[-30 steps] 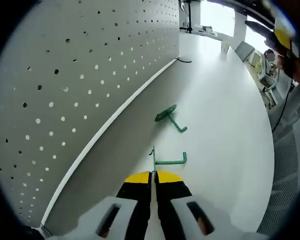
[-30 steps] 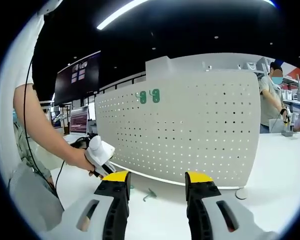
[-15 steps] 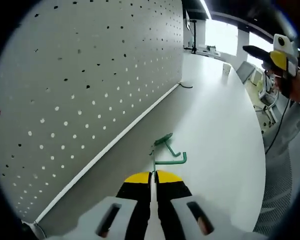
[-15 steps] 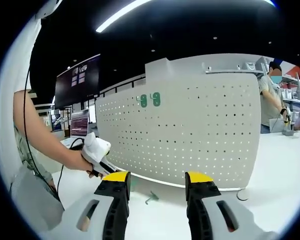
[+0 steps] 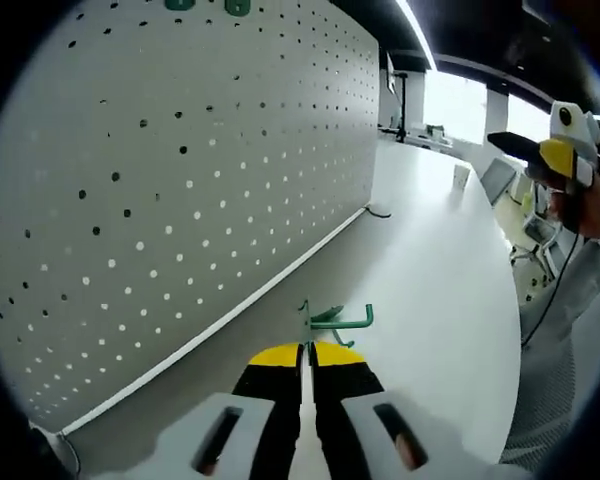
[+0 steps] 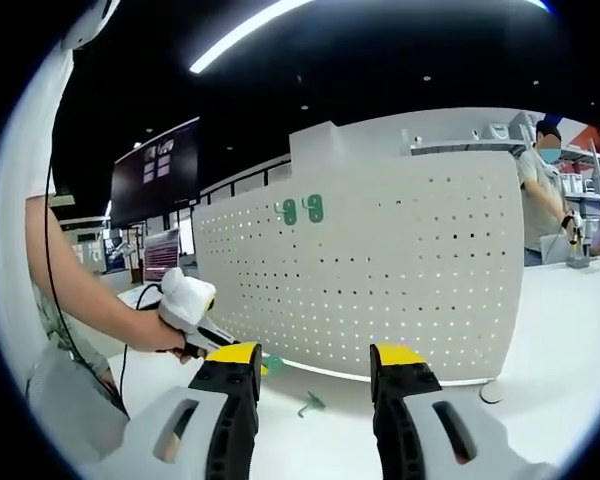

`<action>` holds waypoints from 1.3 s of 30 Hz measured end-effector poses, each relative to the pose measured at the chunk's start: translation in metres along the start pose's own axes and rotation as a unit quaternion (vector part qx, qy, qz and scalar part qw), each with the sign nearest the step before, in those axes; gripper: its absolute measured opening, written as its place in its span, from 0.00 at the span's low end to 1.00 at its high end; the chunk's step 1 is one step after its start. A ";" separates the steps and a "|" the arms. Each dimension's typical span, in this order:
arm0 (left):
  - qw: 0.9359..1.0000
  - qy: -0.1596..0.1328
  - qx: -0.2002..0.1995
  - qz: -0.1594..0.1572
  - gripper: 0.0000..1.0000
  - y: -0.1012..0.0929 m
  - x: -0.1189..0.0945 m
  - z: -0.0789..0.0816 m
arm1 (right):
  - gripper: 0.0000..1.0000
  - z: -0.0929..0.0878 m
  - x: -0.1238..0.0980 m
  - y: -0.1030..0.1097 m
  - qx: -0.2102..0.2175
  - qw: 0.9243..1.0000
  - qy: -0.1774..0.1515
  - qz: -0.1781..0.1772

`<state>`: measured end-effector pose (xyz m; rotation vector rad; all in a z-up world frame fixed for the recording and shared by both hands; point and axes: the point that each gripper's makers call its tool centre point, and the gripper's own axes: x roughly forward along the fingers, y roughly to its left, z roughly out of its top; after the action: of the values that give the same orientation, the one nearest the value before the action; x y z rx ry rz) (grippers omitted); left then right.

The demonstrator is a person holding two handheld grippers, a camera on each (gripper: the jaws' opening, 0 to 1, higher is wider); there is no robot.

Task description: Insert the hook assembly into the mounting plate slot until the hook locks in place.

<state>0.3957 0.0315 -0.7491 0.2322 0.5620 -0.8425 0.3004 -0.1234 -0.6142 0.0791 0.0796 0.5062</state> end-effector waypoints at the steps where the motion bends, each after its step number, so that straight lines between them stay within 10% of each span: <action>1: 1.000 -0.007 -0.007 0.001 0.02 0.000 -0.002 0.002 | 0.42 0.000 0.000 0.000 0.001 1.000 -0.002 0.001; 15: 0.994 -0.089 -0.067 0.009 0.02 0.003 -0.024 0.029 | 0.41 0.013 0.007 0.018 0.004 1.000 -0.016 0.024; 39: 0.975 -0.216 -0.027 0.050 0.02 -0.002 -0.072 0.087 | 0.40 0.032 0.007 0.043 -0.017 0.998 -0.030 0.052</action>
<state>0.3887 0.0411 -0.6368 0.0231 0.1629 -0.7497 0.2895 -0.0845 -0.5785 0.0655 0.0076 0.6085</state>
